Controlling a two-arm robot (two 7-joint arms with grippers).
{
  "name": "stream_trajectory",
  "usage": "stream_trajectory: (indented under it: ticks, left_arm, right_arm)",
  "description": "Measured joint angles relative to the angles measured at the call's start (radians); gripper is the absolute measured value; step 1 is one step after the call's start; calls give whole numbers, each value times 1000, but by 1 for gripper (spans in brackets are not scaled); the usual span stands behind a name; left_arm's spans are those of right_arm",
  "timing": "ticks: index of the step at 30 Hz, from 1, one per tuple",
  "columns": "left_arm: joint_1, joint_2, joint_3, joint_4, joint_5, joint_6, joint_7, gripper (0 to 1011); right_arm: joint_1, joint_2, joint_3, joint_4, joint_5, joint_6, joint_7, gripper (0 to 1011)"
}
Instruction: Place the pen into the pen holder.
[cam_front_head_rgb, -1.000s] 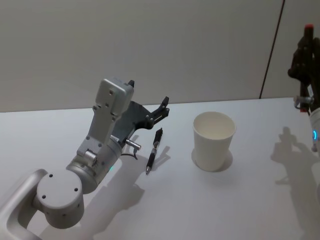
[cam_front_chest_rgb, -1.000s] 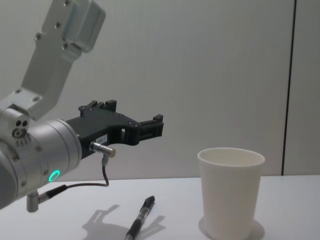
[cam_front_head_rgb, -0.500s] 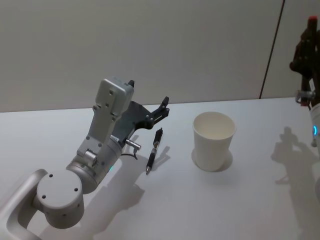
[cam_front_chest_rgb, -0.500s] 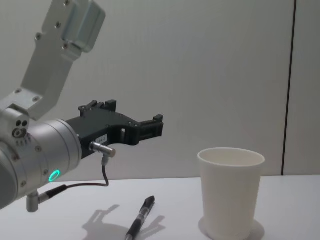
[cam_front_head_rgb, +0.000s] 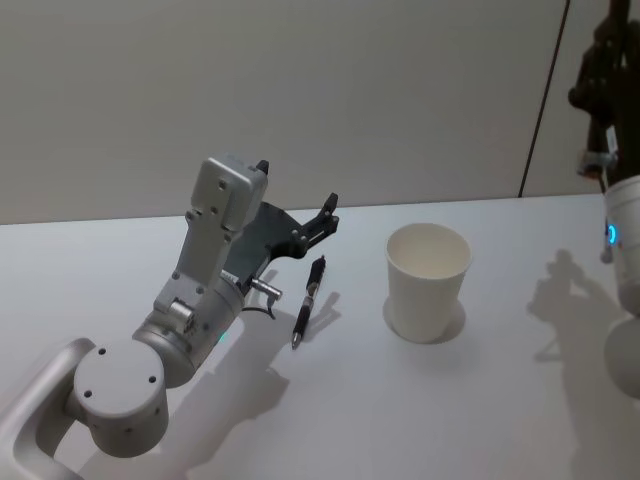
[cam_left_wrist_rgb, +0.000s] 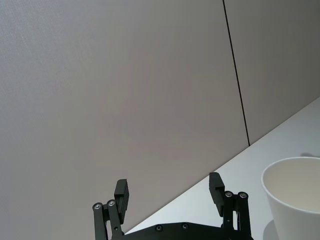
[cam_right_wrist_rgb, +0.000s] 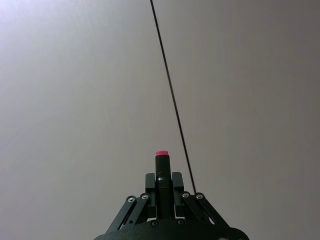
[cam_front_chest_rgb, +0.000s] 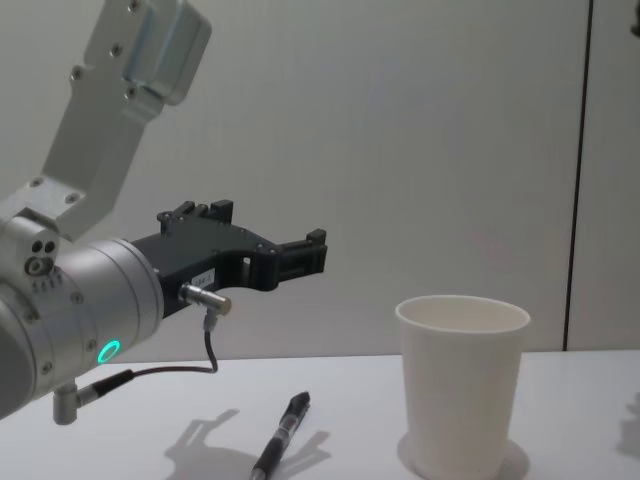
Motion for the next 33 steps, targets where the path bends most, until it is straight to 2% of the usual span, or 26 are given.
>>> stream_trajectory:
  ticks: [9, 13, 17, 22, 25, 33]
  left_arm:
    - [0, 0, 0, 0, 0, 0, 0, 1001]
    - [0, 0, 0, 0, 0, 0, 0, 1001]
    - [0, 0, 0, 0, 0, 0, 0, 1001]
    - [0, 0, 0, 0, 0, 0, 0, 1000]
    - [0, 0, 0, 0, 0, 0, 0, 1000]
    - [0, 0, 0, 0, 0, 0, 0, 1001]
  right_arm:
    - [54, -56, -24, 62, 1, -109, 55, 185]
    - [86, -95, -47, 114, -2, -158, 90, 185]
    - [107, -125, -68, 155, -12, -183, 118, 185]
    - [118, -149, -86, 186, -24, -184, 135, 185]
    - [119, -159, -97, 198, -38, -164, 141, 185]
    - [101, -157, -104, 180, -64, -106, 138, 185]
